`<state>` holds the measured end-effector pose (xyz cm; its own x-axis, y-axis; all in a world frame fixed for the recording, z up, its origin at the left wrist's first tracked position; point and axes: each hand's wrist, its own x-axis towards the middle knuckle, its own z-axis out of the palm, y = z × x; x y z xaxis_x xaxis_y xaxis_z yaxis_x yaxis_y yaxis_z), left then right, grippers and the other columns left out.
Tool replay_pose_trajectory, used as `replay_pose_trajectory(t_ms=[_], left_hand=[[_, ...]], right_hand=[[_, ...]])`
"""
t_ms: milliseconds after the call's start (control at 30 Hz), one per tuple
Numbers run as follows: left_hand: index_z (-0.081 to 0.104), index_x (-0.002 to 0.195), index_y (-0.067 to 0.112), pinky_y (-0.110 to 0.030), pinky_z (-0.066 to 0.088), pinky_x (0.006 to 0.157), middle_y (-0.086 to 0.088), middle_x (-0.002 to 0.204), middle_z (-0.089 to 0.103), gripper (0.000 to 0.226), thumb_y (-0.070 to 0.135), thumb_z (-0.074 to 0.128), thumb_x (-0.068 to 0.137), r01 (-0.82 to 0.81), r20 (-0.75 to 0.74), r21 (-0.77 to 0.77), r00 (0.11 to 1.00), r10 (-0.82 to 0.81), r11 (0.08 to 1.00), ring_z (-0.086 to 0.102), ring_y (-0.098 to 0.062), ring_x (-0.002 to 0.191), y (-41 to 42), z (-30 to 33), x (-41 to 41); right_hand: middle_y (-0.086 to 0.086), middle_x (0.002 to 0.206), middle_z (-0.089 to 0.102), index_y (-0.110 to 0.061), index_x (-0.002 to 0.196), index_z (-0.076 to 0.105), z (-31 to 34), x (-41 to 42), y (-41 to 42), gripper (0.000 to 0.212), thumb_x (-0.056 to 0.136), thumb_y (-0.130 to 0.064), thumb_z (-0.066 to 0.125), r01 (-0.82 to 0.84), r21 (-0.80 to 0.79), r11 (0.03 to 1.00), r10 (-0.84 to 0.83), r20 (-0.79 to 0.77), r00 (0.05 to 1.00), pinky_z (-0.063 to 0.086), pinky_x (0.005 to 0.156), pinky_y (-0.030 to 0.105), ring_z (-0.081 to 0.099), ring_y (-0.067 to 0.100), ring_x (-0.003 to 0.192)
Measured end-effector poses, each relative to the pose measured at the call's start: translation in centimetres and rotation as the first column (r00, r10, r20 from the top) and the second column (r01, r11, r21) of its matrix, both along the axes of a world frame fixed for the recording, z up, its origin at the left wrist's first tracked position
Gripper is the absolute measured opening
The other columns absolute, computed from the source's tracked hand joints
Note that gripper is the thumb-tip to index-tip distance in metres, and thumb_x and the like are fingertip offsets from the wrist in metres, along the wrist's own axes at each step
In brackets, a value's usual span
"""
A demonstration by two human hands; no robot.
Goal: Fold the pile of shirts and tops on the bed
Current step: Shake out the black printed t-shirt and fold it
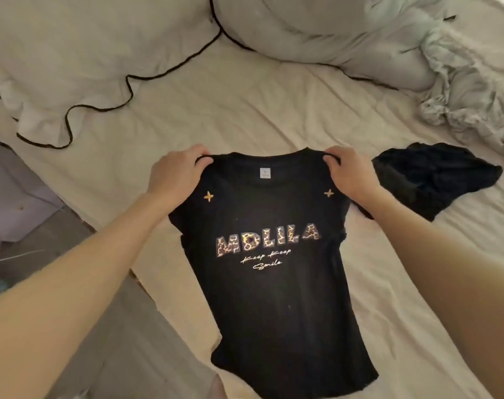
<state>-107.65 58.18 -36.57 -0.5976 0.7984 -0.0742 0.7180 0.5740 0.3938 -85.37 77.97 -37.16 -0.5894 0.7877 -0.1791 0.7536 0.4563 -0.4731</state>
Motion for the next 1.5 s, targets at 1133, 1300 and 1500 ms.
replay_pose_trajectory(t_ms=[1133, 1300, 1500], left_hand=[[0.061, 0.091, 0.024, -0.034, 0.051, 0.079, 0.001, 0.087, 0.067, 0.024, 0.047, 0.062, 0.084, -0.119, 0.384, -0.116, 0.910, 0.155, 0.986, 0.062, -0.017, 0.086, 0.1, -10.7, -8.6], [0.061, 0.114, 0.016, -0.019, 0.042, 0.074, 0.003, 0.103, 0.063, 0.045, 0.045, 0.066, 0.081, -0.160, 0.593, -0.290, 0.744, 0.309, 0.943, 0.057, -0.010, 0.095, -2.5, -10.9, -9.9], [0.066, 0.096, 0.014, -0.033, 0.047, 0.085, -0.006, 0.100, 0.068, 0.014, 0.023, 0.067, 0.085, -0.258, 0.697, -0.290, 0.603, 0.388, 0.922, 0.062, -0.021, 0.100, -4.8, -10.9, -10.7]], right_hand=[[0.010, 0.151, 0.033, -0.020, 0.144, 0.037, -18.4, -4.2, -15.1, 0.059, 0.095, -0.049, 0.023, -0.234, 0.121, 0.965, 0.180, 0.348, 0.920, 0.019, 0.113, 0.053, 0.028, 0.028, 0.141], [0.011, 0.154, 0.028, -0.019, 0.146, 0.031, -16.1, -5.3, -16.3, 0.063, 0.091, -0.051, 0.031, -0.161, 0.102, 0.982, 0.139, 0.196, 0.971, 0.013, 0.113, 0.054, 0.023, 0.029, 0.143], [0.012, 0.150, 0.034, -0.015, 0.142, 0.034, -14.7, -9.6, -22.3, 0.078, 0.074, -0.022, 0.072, -0.591, 0.309, 0.745, 0.611, 0.041, 0.791, 0.015, 0.116, 0.051, 0.027, 0.027, 0.141]])
